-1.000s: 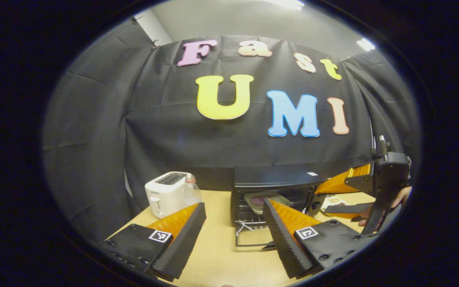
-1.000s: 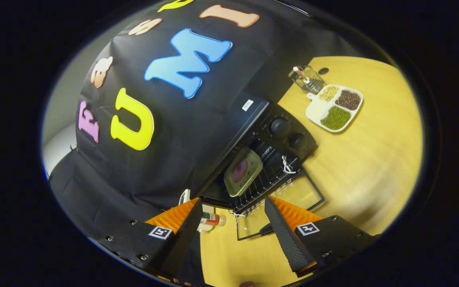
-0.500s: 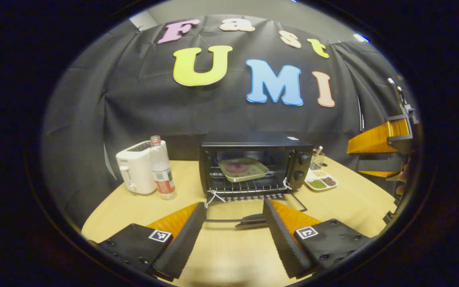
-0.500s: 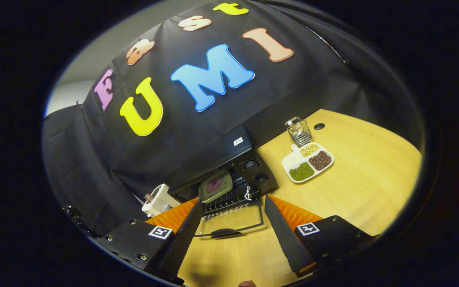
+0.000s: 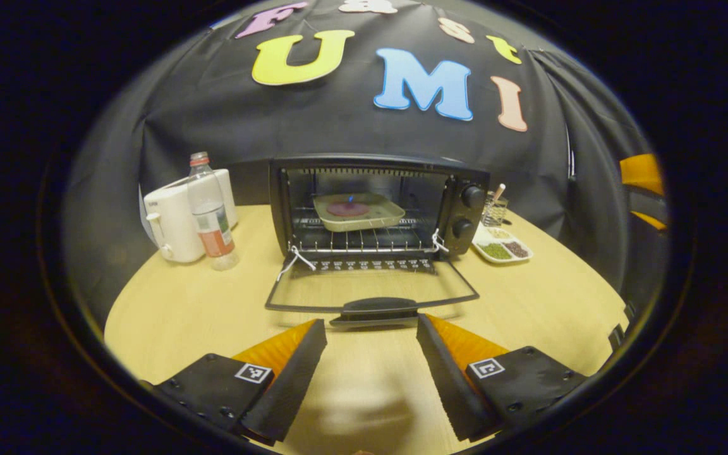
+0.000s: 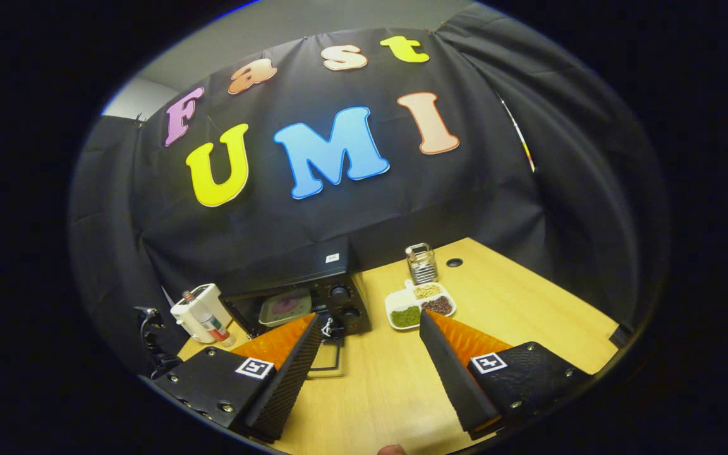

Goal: Open the electric oven with the left hand, put the food in, and close the electric oven.

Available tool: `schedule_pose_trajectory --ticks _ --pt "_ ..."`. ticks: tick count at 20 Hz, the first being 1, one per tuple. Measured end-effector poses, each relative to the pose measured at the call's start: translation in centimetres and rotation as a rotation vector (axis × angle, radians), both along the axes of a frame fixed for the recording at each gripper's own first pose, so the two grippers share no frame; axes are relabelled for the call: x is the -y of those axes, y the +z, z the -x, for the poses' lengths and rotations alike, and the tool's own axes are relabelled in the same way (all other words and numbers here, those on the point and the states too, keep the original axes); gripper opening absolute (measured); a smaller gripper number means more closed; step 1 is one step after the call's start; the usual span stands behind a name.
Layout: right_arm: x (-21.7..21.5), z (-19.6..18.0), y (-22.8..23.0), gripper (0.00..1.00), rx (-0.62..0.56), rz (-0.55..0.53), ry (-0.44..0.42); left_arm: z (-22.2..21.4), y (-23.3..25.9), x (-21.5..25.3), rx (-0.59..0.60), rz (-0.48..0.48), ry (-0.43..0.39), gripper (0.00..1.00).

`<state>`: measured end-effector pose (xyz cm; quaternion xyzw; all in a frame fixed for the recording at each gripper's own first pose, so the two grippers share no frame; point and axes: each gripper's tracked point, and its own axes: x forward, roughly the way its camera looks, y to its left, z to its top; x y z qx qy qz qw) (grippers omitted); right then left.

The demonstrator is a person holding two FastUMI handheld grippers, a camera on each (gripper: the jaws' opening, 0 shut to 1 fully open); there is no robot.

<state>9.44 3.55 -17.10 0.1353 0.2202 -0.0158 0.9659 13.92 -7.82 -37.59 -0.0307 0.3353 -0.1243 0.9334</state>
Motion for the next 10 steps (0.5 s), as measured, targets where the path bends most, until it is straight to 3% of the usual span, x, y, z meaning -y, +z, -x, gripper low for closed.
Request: schedule_pose_trajectory --ticks 10 --pt "4.5 3.2 1.4 0.98 0.03 0.225 -0.077 -1.4 -5.8 1.9 -0.125 -0.032 0.001 0.98"
